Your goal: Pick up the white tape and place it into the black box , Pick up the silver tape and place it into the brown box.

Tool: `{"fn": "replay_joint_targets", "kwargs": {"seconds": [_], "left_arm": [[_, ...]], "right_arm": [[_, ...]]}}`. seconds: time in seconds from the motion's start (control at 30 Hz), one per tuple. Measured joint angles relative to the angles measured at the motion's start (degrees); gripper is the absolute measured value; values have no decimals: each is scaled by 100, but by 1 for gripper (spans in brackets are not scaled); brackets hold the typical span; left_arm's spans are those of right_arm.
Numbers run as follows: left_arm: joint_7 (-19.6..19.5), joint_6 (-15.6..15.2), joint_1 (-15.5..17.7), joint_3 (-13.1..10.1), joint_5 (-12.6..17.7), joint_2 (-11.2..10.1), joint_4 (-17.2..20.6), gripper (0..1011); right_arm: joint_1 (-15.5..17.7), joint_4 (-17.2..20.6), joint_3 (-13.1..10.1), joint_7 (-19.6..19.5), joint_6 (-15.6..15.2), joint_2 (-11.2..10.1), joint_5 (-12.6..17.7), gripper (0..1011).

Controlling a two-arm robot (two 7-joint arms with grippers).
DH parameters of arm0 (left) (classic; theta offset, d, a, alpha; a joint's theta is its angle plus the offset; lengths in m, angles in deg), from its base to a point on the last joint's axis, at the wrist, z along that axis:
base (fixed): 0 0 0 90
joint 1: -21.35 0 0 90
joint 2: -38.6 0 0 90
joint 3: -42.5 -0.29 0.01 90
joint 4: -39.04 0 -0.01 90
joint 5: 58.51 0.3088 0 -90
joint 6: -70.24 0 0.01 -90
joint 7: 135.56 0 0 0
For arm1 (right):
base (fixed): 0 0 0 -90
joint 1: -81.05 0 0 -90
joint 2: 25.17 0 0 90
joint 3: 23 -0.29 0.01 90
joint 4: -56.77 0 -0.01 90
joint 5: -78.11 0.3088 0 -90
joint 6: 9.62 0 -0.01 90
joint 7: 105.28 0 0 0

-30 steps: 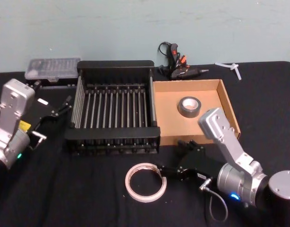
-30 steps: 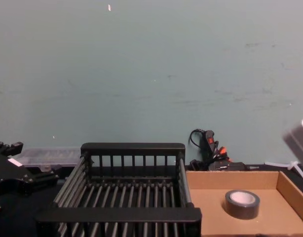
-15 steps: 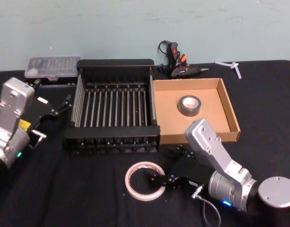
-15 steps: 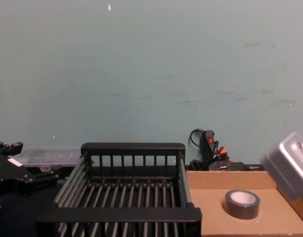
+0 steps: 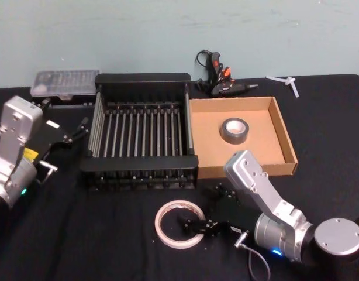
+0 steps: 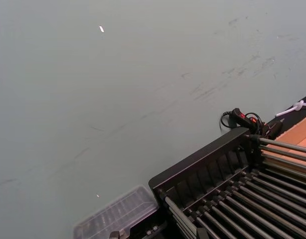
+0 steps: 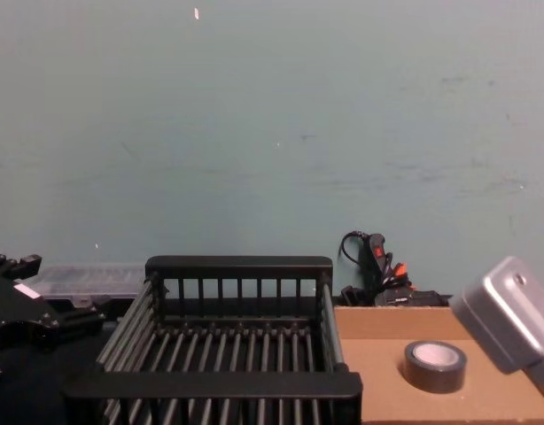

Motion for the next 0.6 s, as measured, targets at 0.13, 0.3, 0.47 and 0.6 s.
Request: {"fn": "replay_joint_targets", "kwargs": {"seconds": [0.13, 0.3, 0.47, 0.6], "left_arm": [[0, 0, 0, 0, 0, 0, 0, 1001], [0, 0, 0, 0, 0, 0, 0, 1001], [0, 0, 0, 0, 0, 0, 0, 1001], [0, 0, 0, 0, 0, 0, 0, 1001]], "right_arm": [[-50, -70, 25, 42, -2, 7, 22, 1002], [-85, -130, 46, 54, -14, 18, 42, 1002], [-108, -173, 60, 54, -28, 26, 59, 1002], [-117, -188, 67, 50, -37, 27, 70, 1002]]}}
